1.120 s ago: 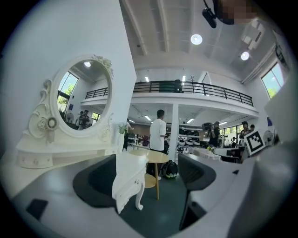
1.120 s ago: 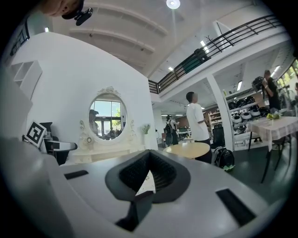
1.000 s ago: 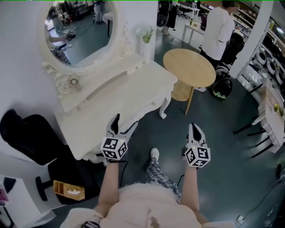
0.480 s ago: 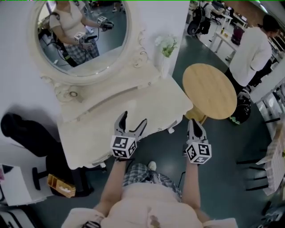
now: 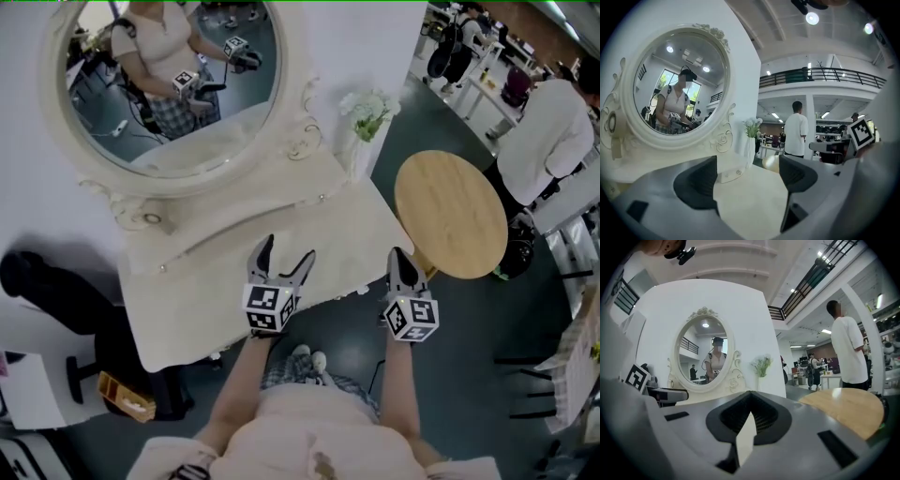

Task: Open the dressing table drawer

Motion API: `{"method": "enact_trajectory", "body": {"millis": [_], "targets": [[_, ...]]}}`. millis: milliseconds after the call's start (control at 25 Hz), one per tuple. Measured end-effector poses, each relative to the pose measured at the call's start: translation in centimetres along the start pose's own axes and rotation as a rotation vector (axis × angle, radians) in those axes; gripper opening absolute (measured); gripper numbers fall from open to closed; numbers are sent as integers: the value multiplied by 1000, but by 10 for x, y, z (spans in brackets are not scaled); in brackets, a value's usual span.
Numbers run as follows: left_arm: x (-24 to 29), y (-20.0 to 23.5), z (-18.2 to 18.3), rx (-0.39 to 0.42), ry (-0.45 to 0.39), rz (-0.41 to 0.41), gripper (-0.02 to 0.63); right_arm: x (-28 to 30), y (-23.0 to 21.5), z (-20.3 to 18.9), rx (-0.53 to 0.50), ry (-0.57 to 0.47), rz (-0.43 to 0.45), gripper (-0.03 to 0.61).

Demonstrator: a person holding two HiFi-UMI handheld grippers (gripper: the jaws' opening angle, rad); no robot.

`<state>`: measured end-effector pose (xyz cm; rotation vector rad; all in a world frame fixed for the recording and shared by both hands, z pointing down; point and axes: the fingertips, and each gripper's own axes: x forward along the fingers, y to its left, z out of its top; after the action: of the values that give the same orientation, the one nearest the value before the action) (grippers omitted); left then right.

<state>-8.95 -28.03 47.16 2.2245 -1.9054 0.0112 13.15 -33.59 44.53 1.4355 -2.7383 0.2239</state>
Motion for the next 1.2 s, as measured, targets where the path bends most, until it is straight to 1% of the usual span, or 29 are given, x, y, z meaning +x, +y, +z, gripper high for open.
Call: {"method": "enact_trajectory", "body": {"millis": [200,480,560,680,760,960,1120,1200], "targets": [[39,10,2,31,28,31,397,41,-3,5,-5,-3,29,15],[102,23,0,40,54,138,397,104,-16,8,-22,10,82,15],[118,29,-8,18,65,179,397,122,-19,4,-35,20,99,15],[138,41,-32,-60,84,268,397,147,-22,-6,-51,35,124,15],[151,45,-47,-97,100,316,397,163,-25,-17,-62,51,141,17],[185,46,-80,-145,135,377,396,197,-30,-48,-76,102,175,17],[205,53,-104,-214,157,435,396,216,-32,-70,-85,133,196,15],[216,54,-113,-221,177,454,394,220,-34,-77,-87,139,197,17]]}}
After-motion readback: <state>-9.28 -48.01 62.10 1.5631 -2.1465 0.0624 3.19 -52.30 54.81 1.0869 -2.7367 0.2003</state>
